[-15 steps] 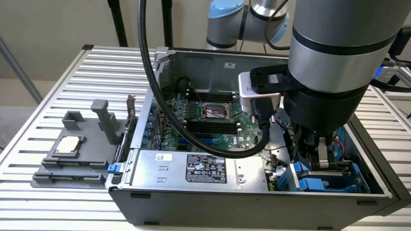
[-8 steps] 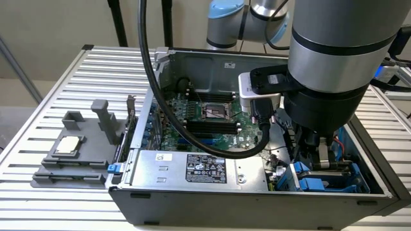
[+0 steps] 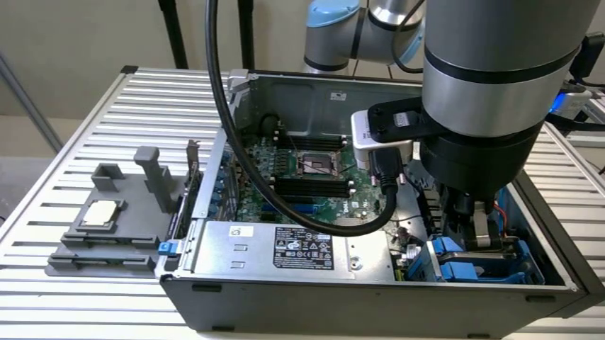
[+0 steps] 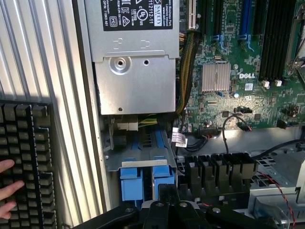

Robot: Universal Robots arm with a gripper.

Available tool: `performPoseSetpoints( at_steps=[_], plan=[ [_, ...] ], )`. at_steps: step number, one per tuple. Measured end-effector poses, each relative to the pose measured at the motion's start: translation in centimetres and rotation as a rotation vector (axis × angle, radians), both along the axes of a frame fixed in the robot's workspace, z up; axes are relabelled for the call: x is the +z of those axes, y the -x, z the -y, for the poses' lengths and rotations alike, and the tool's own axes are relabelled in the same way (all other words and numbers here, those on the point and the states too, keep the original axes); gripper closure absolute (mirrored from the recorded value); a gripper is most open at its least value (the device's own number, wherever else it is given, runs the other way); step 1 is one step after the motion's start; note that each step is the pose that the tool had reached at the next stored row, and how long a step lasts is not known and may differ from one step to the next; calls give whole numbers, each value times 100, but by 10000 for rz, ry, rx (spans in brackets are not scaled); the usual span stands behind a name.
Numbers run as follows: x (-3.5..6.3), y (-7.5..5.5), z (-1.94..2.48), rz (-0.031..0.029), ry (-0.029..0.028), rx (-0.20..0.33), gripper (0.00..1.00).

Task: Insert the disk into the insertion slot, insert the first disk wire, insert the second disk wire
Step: 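Insert the second disk wire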

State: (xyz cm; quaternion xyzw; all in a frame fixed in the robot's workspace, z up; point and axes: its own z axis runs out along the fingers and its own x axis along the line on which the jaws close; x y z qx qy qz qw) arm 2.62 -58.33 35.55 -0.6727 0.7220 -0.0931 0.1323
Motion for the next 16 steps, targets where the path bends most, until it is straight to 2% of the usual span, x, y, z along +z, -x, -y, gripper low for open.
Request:
performPoseSetpoints(
  at_steps=[11, 16],
  plan=[
    [2, 1, 0, 27, 0, 0, 89],
    [195, 1, 0, 27, -1, -1, 89]
  ],
)
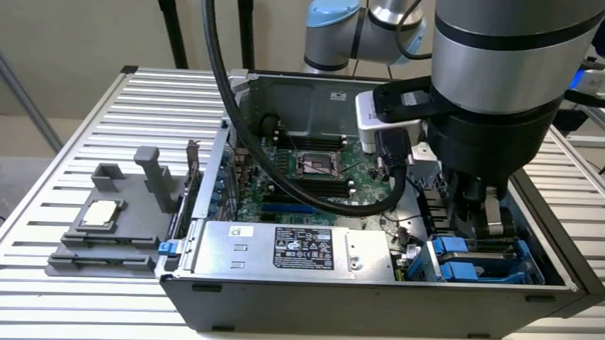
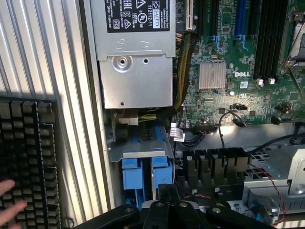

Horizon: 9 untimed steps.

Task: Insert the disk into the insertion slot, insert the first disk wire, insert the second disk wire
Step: 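Insert the second disk wire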

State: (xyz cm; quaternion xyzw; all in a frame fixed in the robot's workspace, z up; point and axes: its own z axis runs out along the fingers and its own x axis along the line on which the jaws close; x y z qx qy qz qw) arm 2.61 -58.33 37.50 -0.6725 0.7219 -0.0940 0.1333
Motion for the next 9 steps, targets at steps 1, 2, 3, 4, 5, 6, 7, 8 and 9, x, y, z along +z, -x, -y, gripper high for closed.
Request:
performPoseSetpoints(
  at_steps=[1, 2, 3, 4, 5, 6, 7, 8, 9],
  plan=[
    [4, 0, 0, 0, -1, 0, 89],
    [4, 0, 0, 0, -1, 1, 89],
    [4, 0, 0, 0, -1, 1, 89],
    [4, 0, 0, 0, -1, 1, 89],
    [10, -5, 0, -16, 5, 5, 89],
    [31, -23, 1, -86, 19, 13, 89],
    [63, -58, 4, -214, 34, 31, 89],
    [110, -109, 7, -396, 60, 58, 89],
    [174, -175, 12, -639, 96, 93, 89]
  ],
)
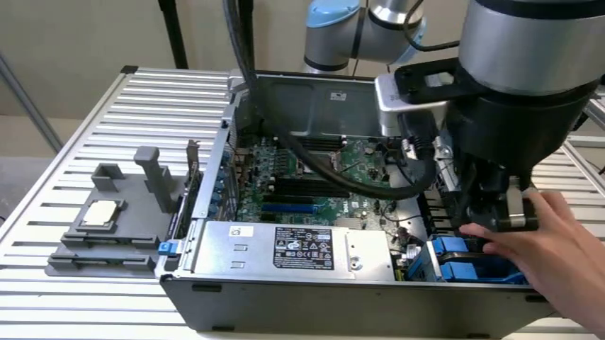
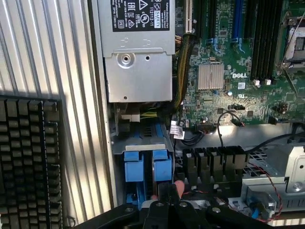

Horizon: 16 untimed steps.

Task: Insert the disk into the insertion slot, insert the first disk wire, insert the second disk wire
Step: 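Insert the second disk wire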

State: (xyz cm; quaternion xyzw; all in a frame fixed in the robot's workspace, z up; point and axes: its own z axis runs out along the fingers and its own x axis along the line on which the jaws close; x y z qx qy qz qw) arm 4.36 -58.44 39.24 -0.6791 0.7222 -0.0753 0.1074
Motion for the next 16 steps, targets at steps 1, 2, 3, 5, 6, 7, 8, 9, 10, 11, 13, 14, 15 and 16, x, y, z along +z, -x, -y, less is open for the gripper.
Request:
performPoseSetpoints(
  at_steps=[1, 2, 3, 5, 6, 7, 8, 9, 10, 11, 13, 14, 15, 16],
  plan=[
    [85, -87, 6, -319, 50, 47, 89],
    [179, -185, 13, -677, 102, 98, 89],
    [288, -299, 21, -1090, 162, 159, 89],
    [503, -520, 35, -1898, 285, 276, 89],
    [589, -608, 41, -2223, 334, 323, 89],
    [659, -682, 46, -2489, 375, 362, 89],
    [718, -742, 50, -2710, 407, 395, 89],
    [757, -783, 53, -2860, 429, 417, 89],
    [782, -808, 55, -2953, 444, 430, 89],
    [792, -818, 55, -2988, 450, 435, 89],
    [792, -818, 55, -2989, 450, 435, 89],
    [792, -818, 55, -2990, 449, 435, 89],
    [791, -818, 55, -2990, 449, 435, 89],
    [791, -818, 55, -2989, 448, 435, 89]
  ],
)
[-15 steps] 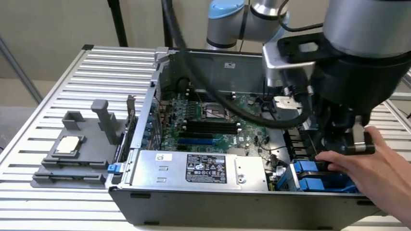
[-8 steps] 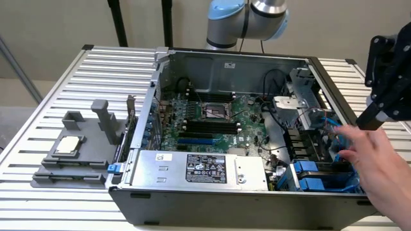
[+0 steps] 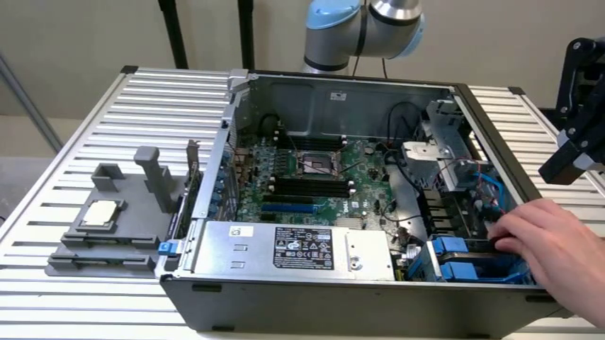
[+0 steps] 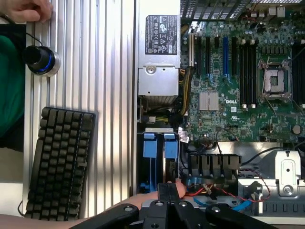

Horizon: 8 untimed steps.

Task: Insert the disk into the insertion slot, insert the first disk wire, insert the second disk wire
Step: 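Insert the second disk wire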

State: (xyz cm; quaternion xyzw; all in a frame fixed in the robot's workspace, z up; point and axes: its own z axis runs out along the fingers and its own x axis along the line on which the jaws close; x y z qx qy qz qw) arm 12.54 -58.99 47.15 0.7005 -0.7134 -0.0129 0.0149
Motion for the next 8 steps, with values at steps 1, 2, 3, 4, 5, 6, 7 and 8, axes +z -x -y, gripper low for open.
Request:
performPoseSetpoints(
  at_steps=[1, 2, 3, 4, 5, 6, 7, 8],
  plan=[
    [0, 0, 0, 0, 0, 0, 89],
    [0, 0, 0, 0, 1, 0, 89],
    [0, 0, 0, 0, 1, 0, 89],
    [0, 0, 0, 3, 0, 0, 89],
    [0, 0, 0, 6, 1, 1, 89],
    [0, 0, 0, 12, 0, 1, 89],
    [0, 0, 0, 18, 1, 0, 89],
    [0, 0, 0, 22, 0, 1, 89]
  ],
)
